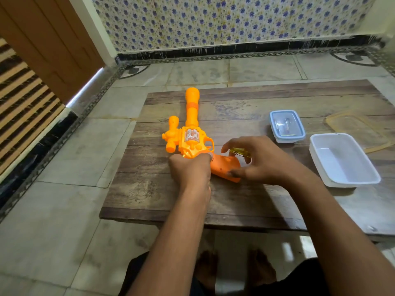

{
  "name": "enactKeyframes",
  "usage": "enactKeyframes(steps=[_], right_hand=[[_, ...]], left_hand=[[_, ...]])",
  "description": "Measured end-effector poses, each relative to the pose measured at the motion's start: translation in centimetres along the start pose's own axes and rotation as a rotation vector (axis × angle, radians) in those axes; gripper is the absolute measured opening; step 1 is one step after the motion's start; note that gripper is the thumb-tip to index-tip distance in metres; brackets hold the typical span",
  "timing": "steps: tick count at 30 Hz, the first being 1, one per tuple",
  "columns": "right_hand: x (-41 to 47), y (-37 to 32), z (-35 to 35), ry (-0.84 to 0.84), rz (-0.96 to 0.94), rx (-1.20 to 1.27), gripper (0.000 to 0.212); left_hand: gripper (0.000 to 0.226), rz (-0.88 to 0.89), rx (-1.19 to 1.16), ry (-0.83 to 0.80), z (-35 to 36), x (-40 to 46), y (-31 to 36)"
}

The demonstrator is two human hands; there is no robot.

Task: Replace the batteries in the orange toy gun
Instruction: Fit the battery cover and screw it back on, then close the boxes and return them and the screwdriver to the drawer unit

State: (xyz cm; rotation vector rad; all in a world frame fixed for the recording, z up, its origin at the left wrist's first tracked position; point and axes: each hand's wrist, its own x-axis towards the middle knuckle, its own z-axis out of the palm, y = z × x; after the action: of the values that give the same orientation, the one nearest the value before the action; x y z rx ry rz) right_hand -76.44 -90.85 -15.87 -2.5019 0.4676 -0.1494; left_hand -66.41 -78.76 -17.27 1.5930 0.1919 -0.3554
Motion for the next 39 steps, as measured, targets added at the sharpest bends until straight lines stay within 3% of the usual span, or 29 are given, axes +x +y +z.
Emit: enactKeyframes(steps=[7, 11, 15, 19, 21, 23, 27, 34, 39], right_hand=[[-0.1, -0.1, 0.1, -0.036, -0.007, -0.020, 0.056], [-0.1, 0.2, 0.0, -0.046, 0.013, 0.000, 0.052], [0.2, 0.6, 0.0, 0.142, 0.087, 0.078, 0.059], [0.5, 1.6, 0.5, 0.348, 0.234, 0.057, 0.047], [0.7, 2.2, 0.7, 0.412, 0.296, 0.059, 0.041], [1.0, 2.9, 0.8, 0.449, 0.352, 0.043, 0.041], [1.8, 3.4, 1.3, 0.475, 0.365, 0.019, 0.036], [3.0, 3.1, 2.1, 0.483, 0.391, -0.081, 0.008], [3.5, 2.7, 2.4, 0.543, 0.416, -0.098, 0.024]], left_hand=[[0.029, 0.015, 0.177, 0.075, 0.3, 0.0, -0.8], [0.034, -0.063, 0.211, 0.086, 0.4, -0.1, -0.6], [0.059, -0.118, 0.319, 0.147, 0.5, -0.2, -0.1], [0.067, 0.083, 0.274, 0.242, 0.7, -1.6, 0.6], [0.066, 0.255, 0.208, 0.177, 0.8, -1.5, 0.3], [0.053, 0.498, 0.221, 0.013, 1.3, -1.2, 0.2], [0.028, 0.813, 0.519, -0.228, 2.9, -0.7, -0.6], [0.027, 0.813, 0.686, -0.310, 4.3, -0.4, -2.1], [0.027, 0.792, 0.688, -0.327, 4.5, 0.0, -2.0]])
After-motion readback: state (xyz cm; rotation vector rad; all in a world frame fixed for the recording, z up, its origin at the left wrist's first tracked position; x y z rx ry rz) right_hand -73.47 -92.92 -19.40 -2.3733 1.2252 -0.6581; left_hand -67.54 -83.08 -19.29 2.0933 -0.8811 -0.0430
